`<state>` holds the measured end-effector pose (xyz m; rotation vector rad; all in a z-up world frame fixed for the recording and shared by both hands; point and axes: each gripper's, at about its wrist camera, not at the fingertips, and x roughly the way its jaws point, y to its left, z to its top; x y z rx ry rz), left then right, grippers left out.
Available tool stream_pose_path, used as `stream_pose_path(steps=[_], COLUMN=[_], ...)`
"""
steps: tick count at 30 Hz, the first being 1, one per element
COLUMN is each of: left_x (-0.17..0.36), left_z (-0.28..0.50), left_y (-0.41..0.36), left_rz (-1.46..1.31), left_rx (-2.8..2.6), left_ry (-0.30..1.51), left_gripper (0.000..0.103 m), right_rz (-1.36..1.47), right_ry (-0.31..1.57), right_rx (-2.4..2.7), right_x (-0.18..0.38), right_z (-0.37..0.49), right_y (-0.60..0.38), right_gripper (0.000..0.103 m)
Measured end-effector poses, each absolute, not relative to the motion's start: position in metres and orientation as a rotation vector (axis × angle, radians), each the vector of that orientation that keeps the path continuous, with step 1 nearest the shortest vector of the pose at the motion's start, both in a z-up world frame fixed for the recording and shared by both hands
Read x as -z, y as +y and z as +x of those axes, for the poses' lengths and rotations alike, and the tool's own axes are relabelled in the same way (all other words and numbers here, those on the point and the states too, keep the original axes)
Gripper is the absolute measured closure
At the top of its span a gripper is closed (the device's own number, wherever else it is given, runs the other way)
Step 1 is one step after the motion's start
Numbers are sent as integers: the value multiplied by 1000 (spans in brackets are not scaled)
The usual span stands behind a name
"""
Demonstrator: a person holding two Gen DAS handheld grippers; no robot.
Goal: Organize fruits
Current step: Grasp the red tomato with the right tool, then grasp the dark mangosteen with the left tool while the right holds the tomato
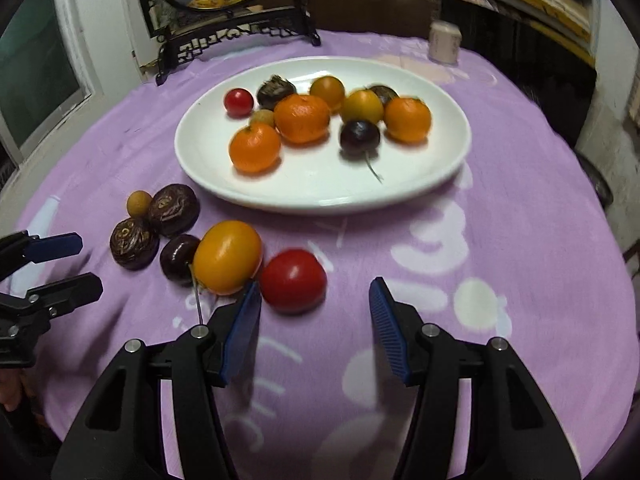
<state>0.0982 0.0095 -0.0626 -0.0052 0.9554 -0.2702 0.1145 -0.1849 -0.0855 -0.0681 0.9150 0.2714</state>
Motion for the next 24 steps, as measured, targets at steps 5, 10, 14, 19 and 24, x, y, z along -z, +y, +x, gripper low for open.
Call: stream_pose_path(steps=[5, 10, 14, 19, 24], left_x=[69, 72, 76, 79, 74], left_z=[105, 116, 124, 133, 128], left_y=[2, -6, -13, -19, -12], left_rz=[-3, -3, 17, 46, 28], left_rx=[267, 261, 255, 229, 227], left_ry=[980, 974, 972, 946, 939], left_gripper=[28, 29, 31, 42, 62], right_rz=[-55, 21, 62, 100, 122], right_ry=[919, 923, 914, 905, 918], right_rx=[-335, -320, -312, -320, -336], right_x=[84, 75, 71, 70, 70], right_z=[113, 98, 89, 85, 86], right_y=[-182, -202, -214, -219, -218], right_gripper=[72, 72, 71, 71, 71])
